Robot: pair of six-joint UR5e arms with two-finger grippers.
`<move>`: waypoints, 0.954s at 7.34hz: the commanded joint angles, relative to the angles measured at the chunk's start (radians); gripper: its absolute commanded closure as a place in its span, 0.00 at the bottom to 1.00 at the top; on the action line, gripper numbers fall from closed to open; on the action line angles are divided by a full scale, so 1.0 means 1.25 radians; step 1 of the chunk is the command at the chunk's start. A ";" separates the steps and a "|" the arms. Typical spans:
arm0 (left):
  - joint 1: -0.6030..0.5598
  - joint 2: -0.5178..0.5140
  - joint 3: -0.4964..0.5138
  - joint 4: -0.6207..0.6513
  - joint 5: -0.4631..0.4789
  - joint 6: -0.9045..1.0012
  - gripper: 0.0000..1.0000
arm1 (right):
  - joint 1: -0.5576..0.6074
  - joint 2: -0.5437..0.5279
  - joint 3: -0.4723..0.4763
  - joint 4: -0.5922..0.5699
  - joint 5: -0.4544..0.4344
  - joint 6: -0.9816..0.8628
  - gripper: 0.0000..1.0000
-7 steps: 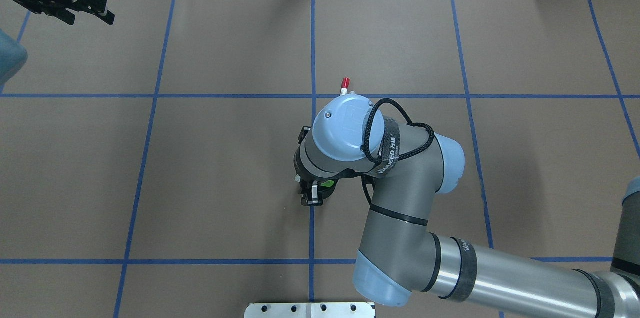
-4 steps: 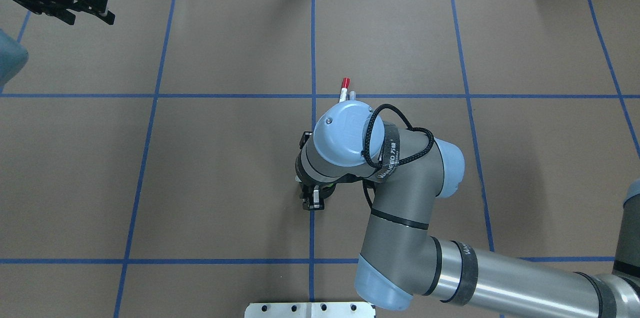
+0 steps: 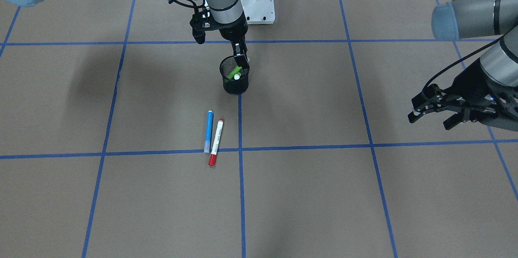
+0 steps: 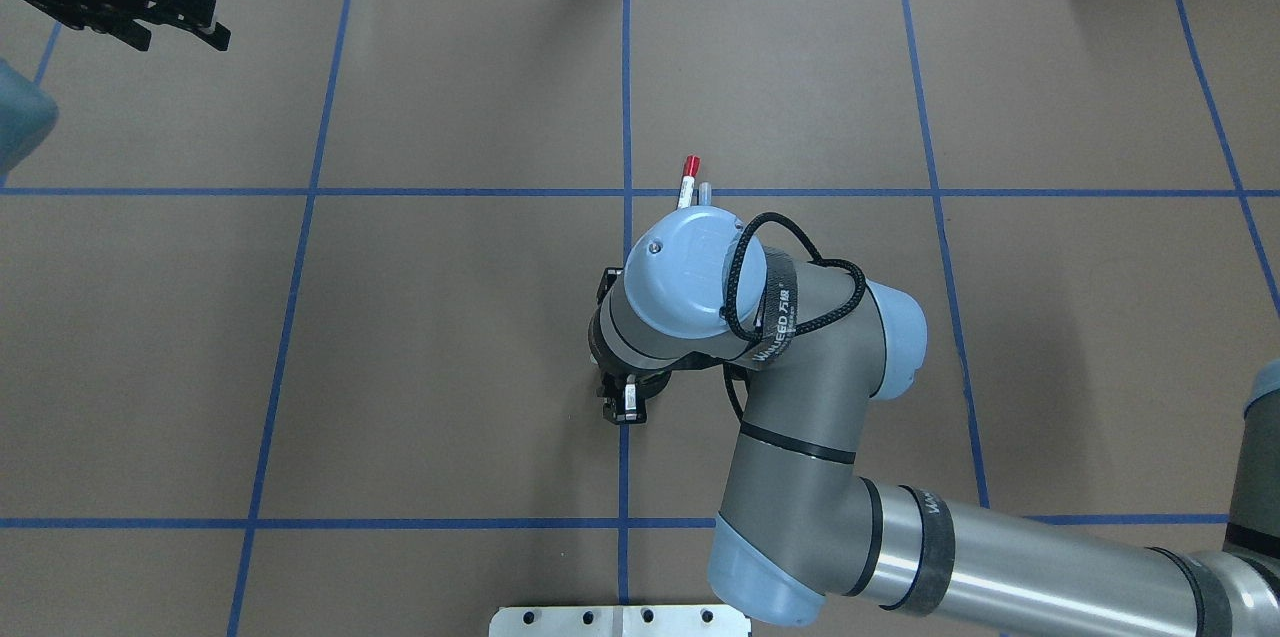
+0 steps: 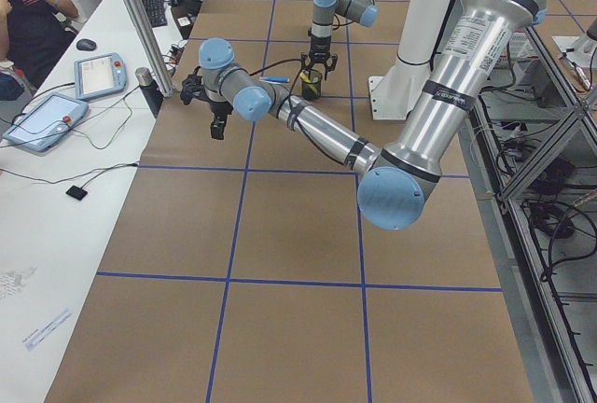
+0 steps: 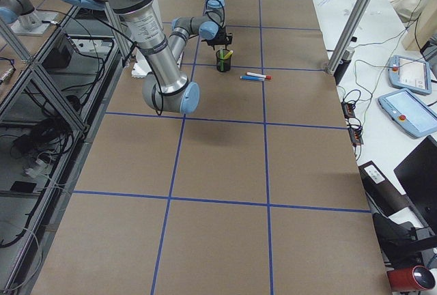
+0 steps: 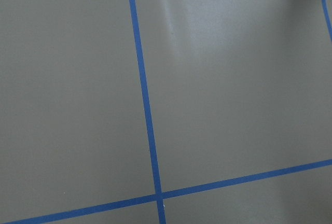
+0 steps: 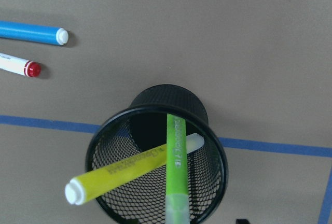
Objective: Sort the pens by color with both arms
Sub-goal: 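Lower the right gripper into the cup and close on the green marker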
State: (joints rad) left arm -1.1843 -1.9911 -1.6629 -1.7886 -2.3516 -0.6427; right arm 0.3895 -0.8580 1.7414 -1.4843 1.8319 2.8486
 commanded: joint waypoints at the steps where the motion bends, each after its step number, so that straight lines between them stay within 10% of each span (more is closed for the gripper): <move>1: 0.000 0.000 0.000 0.000 0.000 0.000 0.00 | 0.000 0.000 0.000 0.000 0.000 0.000 0.42; 7: 0.001 0.000 0.001 0.000 0.001 0.000 0.00 | 0.000 -0.006 0.000 0.001 0.000 -0.001 0.66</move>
State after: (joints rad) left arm -1.1838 -1.9911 -1.6624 -1.7886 -2.3506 -0.6428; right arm 0.3892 -0.8610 1.7411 -1.4834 1.8316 2.8494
